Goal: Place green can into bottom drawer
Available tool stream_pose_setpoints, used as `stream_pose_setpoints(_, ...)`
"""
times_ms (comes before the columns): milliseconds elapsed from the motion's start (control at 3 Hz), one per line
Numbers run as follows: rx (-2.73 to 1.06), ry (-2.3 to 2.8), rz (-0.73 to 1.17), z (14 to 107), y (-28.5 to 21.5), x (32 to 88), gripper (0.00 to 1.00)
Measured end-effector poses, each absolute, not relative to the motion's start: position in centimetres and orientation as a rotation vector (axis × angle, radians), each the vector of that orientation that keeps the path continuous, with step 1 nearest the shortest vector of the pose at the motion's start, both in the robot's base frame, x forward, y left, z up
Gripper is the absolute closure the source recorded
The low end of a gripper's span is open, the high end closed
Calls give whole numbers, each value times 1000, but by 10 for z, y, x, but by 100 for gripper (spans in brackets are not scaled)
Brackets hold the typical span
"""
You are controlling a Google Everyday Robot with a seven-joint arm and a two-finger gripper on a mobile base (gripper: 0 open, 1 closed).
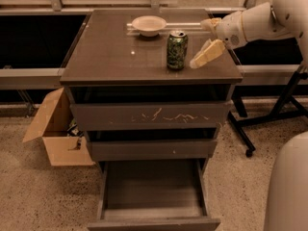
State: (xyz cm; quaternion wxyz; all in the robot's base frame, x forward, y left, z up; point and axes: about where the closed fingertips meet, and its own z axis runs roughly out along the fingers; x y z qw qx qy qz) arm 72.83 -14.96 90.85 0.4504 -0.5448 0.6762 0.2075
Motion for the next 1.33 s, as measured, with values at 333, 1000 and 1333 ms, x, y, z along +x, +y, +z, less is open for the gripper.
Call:
stream_pose_setpoints(333,-1324,1655,543,899,-141,744,0)
stream_pose_setpoints(1000,-1266,1621,575,889,-133,767,0)
stream_pose_setpoints(1333,-1267,1602,595,888,-125,772,0)
